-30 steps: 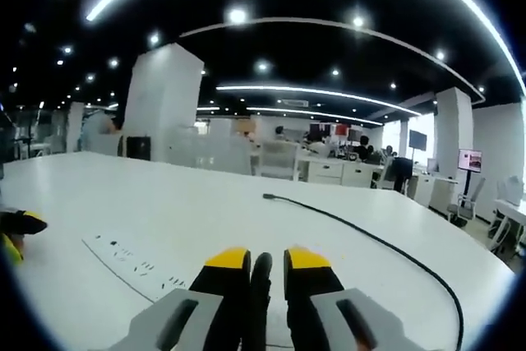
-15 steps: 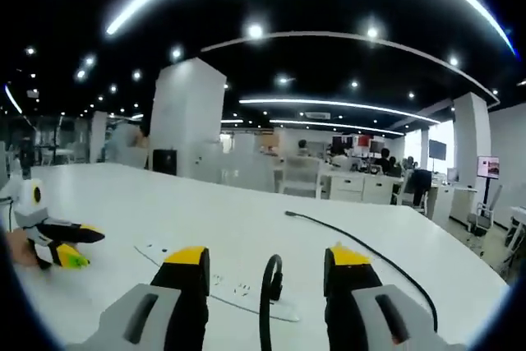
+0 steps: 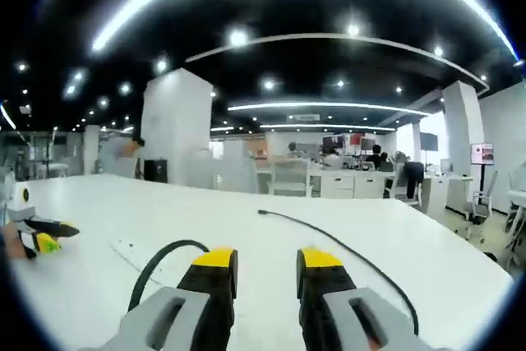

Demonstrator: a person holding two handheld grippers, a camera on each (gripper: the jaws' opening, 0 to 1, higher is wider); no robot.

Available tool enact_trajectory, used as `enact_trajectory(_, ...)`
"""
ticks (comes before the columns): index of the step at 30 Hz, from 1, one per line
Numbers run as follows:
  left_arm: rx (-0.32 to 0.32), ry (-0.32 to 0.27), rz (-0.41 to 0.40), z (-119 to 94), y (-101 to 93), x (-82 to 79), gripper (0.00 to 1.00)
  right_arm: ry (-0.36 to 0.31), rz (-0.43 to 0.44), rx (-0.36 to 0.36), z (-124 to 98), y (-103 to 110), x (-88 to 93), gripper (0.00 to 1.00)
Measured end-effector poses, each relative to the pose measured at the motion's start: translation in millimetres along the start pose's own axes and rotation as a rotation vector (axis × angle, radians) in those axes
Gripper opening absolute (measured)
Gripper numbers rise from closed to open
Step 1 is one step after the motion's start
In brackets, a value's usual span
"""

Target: Locate the USB plug end of the data cable currently connected to the USB port on the desk. Grip the plug, withdraw it from the port, and place it onto the desktop.

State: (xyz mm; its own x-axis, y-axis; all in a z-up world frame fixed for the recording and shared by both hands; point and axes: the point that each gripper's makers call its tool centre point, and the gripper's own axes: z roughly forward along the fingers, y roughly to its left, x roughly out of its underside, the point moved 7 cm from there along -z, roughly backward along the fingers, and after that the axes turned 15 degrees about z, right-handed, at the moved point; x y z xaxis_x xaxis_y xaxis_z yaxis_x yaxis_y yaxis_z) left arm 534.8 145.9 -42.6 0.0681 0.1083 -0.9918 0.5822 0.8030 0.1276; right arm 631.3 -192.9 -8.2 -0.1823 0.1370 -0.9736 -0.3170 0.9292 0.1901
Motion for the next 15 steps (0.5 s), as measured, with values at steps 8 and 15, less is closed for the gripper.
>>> enact_trajectory(8,0.001,0.000,0.000,-1.5,-2.7,0.5,0.54,0.007,0.033,-0.107,31.9,30.0,4.3,0.31)
enact_trajectory(15,0.001,-0.002,-0.003,-2.0,-3.2,0.7,0.54,0.055,-0.004,-0.099,51.3,47.5,13.6,0.28)
